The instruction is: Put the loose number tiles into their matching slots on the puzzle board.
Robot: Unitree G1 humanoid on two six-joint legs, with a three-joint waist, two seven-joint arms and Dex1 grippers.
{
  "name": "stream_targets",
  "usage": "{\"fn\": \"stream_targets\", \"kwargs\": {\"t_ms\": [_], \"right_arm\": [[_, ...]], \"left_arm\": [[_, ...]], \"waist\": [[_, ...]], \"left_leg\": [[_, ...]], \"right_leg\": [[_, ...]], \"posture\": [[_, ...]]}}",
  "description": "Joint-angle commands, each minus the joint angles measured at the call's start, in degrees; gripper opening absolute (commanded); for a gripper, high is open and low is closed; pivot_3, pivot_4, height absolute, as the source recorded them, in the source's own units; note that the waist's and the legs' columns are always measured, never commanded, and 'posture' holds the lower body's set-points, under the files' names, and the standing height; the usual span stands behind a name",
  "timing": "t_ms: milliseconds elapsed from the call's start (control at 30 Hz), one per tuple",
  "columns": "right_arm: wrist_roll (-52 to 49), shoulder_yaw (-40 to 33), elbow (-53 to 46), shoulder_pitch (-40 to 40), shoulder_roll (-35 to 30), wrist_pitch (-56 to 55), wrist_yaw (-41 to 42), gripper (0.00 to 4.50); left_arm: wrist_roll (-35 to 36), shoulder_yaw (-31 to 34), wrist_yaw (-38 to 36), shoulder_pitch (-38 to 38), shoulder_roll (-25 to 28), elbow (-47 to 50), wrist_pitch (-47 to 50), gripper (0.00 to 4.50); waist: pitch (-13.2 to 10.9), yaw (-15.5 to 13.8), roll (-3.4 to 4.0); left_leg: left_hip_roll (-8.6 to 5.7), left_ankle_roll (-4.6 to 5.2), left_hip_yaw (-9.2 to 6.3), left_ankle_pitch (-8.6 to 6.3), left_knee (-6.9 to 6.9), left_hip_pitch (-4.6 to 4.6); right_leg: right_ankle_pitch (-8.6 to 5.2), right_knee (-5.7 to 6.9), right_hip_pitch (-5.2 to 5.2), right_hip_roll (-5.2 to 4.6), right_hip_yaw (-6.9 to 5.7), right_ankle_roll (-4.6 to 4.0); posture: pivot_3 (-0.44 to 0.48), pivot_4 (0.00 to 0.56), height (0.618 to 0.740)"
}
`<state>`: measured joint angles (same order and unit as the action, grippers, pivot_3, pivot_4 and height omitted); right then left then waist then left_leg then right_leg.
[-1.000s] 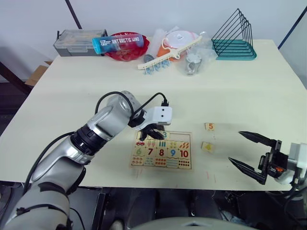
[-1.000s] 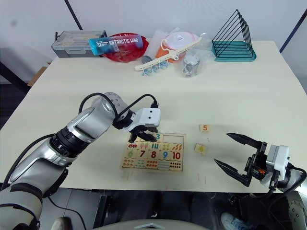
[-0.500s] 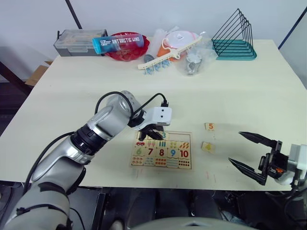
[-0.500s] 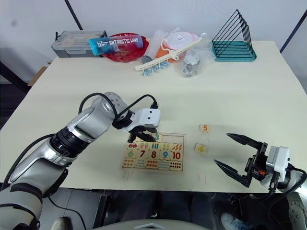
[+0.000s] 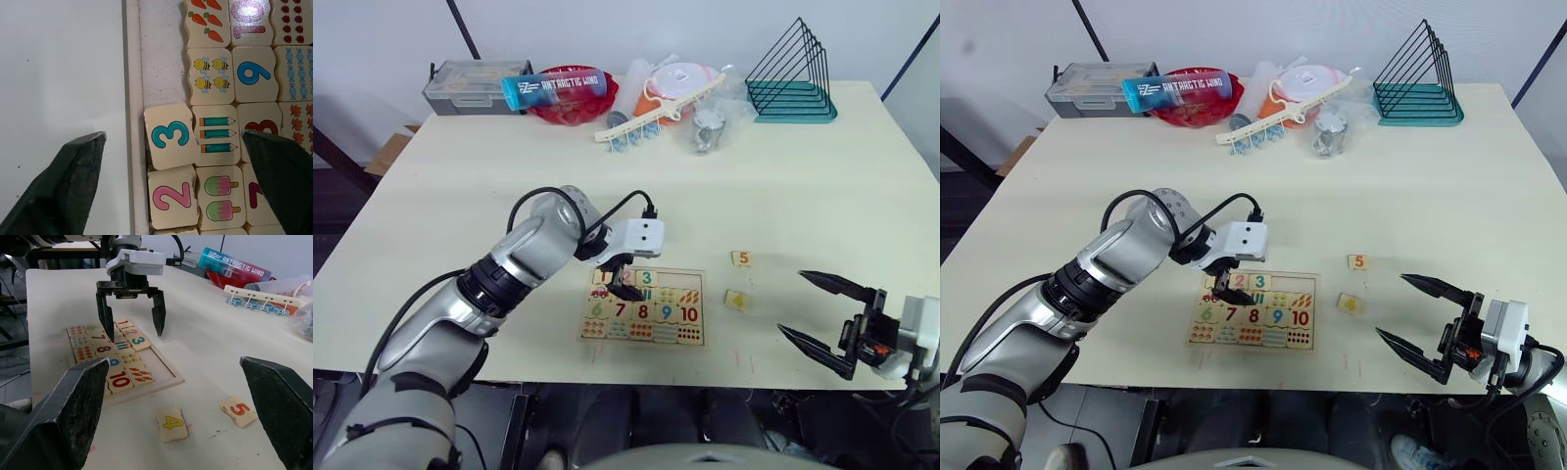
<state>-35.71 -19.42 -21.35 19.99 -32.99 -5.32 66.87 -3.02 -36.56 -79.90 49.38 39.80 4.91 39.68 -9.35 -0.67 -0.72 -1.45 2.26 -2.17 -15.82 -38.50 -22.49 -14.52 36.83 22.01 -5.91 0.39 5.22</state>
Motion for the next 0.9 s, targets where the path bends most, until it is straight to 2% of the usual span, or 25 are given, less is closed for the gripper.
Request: {"fn": "stream_targets", "kwargs": {"t_ms": [33, 233, 400, 633, 667, 700, 733, 800, 833, 867, 900], "right_arm": [[-0.23, -0.54, -0.65, 0.35, 0.11, -1.25, -0.34, 4.50], [-0.13, -0.58, -0.60, 0.47, 0.27, -1.33, -0.39, 4.50], [-0.14, -0.89, -0.71, 0.81, 0.33, -1.47, -0.43, 4.50], [-0.32, -0.96, -0.92, 1.24, 0.32, -1.61, -0.67, 4.50], [-0.33, -0.91, -0.89, 1.20, 0.29, -1.61, -0.67, 4.50], [-0.34, -0.89, -0.84, 1.16, 0.26, -1.60, -0.65, 4.50], [-0.33, -0.82, -0.76, 1.04, 0.23, -1.59, -0.63, 4.50], [-0.28, -0.69, -0.55, 0.70, 0.13, -1.58, -0.58, 4.50], [-0.27, -0.66, -0.50, 0.57, 0.11, -1.58, -0.59, 4.50], [-0.25, -0.66, -0.46, 0.49, 0.11, -1.59, -0.58, 4.50], [-0.25, -0.68, -0.43, 0.46, 0.11, -1.62, -0.56, 4.50]], "left_arm": [[1.53, 2.37, -0.85, 1.73, -0.03, 2.44, 1.05, 4.46], [6.44, 6.37, -1.53, 3.61, -1.25, 0.86, 3.52, 4.46], [8.14, 10.08, 0.20, 2.91, -1.61, -3.87, -0.22, 4.46], [12.70, 16.89, 0.02, -2.00, -2.00, -9.14, -11.45, 4.46], [13.19, 17.55, -0.24, -3.06, -1.86, -9.79, -12.75, 4.08], [13.51, 17.96, -0.42, -3.73, -1.80, -10.25, -13.59, 3.93], [13.59, 18.25, -0.66, -4.73, -1.53, -10.93, -14.94, 3.52], [14.16, 19.11, -1.67, -6.63, -1.54, -12.72, -19.07, 3.11], [14.13, 19.34, -1.79, -7.30, -1.39, -13.40, -20.00, 2.67], [13.98, 19.49, -1.81, -7.71, -1.31, -13.95, -20.79, 2.52], [13.82, 19.64, -1.77, -8.06, -1.24, -14.37, -21.45, 1.94]], "waist": [[0.00, 0.00, 0.00], [0.00, -0.03, 0.00], [0.01, 0.17, 0.01], [0.01, 0.08, 0.01], [0.01, 0.07, 0.01], [0.01, 0.07, 0.01], [0.01, 0.07, 0.01], [0.01, 0.05, 0.01], [0.01, 0.06, 0.02], [0.01, 0.05, 0.01], [0.01, 0.06, 0.01]], "left_leg": [[0.00, 0.00, 0.00, 0.00, 0.00, 0.00], [0.00, 0.00, -0.01, 0.00, -0.04, -0.01], [0.01, -0.01, -0.01, 0.00, -0.04, 0.02], [0.03, -0.01, 0.01, 0.01, -0.06, 0.03], [0.03, -0.02, 0.01, 0.01, -0.06, 0.03], [0.02, -0.02, 0.02, 0.01, -0.06, 0.03], [0.02, -0.02, 0.02, 0.01, -0.06, 0.03], [0.02, -0.02, 0.02, 0.01, -0.06, 0.03], [0.01, -0.01, 0.03, 0.01, -0.06, 0.03], [0.02, -0.02, 0.04, 0.01, -0.06, 0.05], [0.02, -0.02, 0.03, 0.01, -0.06, 0.05]], "right_leg": [[0.00, 0.00, 0.00, 0.00, 0.00, 0.00], [0.00, 0.01, 0.00, 0.00, -0.01, 0.00], [0.00, 0.03, -0.01, 0.02, 0.01, 0.00], [0.00, 0.04, 0.00, 0.01, 0.03, -0.01], [0.00, 0.04, 0.00, 0.01, 0.03, -0.01], [0.00, 0.04, -0.01, 0.01, 0.04, 0.00], [0.00, 0.04, 0.00, 0.01, 0.04, -0.01], [0.00, 0.04, 0.00, 0.01, 0.04, -0.01], [0.01, 0.04, 0.00, 0.01, 0.04, 0.00], [0.01, 0.05, 0.00, 0.01, 0.06, -0.01], [0.01, 0.05, 0.00, 0.01, 0.05, -0.01]], "posture": [[0.000, 0.150, 0.740], [0.000, 0.150, 0.740], [0.000, 0.150, 0.740], [0.000, 0.150, 0.740], [0.000, 0.150, 0.740], [0.000, 0.150, 0.740], [0.000, 0.150, 0.740], [0.000, 0.150, 0.740], [0.000, 0.150, 0.740], [0.000, 0.150, 0.740], [0.000, 0.150, 0.740]]}}
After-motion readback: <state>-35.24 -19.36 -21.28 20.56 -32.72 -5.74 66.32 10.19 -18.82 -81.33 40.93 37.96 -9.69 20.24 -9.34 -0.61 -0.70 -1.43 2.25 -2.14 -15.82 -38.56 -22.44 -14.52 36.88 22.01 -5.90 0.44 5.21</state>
